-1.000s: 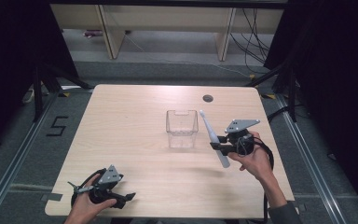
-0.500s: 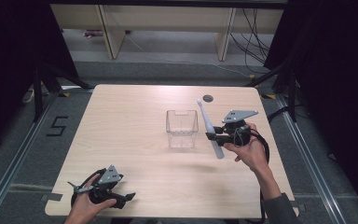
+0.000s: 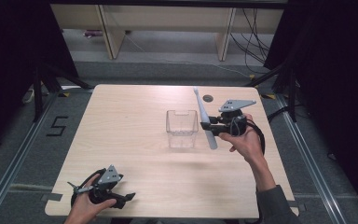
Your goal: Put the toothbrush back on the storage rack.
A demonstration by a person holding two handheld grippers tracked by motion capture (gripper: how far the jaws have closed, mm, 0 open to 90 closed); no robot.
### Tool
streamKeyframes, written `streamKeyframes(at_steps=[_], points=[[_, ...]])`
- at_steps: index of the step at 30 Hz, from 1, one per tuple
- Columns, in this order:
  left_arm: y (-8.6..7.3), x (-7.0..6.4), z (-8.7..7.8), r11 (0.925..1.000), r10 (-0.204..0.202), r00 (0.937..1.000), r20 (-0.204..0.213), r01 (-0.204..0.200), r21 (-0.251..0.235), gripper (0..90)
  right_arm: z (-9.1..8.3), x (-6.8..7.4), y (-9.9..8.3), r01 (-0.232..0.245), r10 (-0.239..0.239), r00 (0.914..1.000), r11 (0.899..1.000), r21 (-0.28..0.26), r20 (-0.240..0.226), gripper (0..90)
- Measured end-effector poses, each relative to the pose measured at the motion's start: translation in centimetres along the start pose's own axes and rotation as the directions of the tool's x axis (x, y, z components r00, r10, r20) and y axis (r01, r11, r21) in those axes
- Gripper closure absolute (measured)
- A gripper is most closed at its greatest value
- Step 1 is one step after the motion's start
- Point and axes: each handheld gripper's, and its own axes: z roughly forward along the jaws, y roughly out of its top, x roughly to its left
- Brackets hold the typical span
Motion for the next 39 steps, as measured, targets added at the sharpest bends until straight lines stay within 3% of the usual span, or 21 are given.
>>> streamKeyframes(at_steps=[2,9,15,20,30,37,39], points=[[0.0,0.0,0.0,1.0000,0.000,1.0000,0.001,0.000,0.002,16.9,0.2,0.1,0.3,-0.017,0.017,0.9999,1.000,-0.005,-0.002,66.8],[0.0,0.0,0.0,1.0000,0.000,1.0000,0.001,0.000,0.000,16.9,0.7,0.0,1.3,0.003,-0.003,0.9999,1.000,-0.015,-0.015,66.8],[0.0,0.0,0.0,1.0000,-0.003,1.0000,0.002,0.003,0.001,16.9,1.2,0.1,2.1,-0.025,0.024,0.9993,0.999,-0.020,-0.029,66.9],[0.0,0.0,0.0,1.0000,0.000,1.0000,0.002,0.000,0.001,16.9,1.4,0.0,3.0,-0.009,0.007,0.9991,0.999,-0.041,-0.042,66.9],[0.0,0.0,0.0,1.0000,0.000,1.0000,0.002,0.000,-0.003,16.9,1.6,-0.1,4.5,-0.024,0.021,0.9978,0.998,-0.056,-0.064,66.9],[0.0,0.0,0.0,1.0000,0.000,1.0000,0.004,0.000,0.000,16.9,2.2,-0.2,5.6,-0.031,0.027,0.9975,0.998,-0.059,-0.065,66.9],[0.0,0.0,0.0,1.0000,0.000,1.0000,0.002,0.000,-0.003,16.9,2.4,-0.4,6.0,-0.013,0.010,0.9985,0.998,-0.055,-0.054,66.9]])
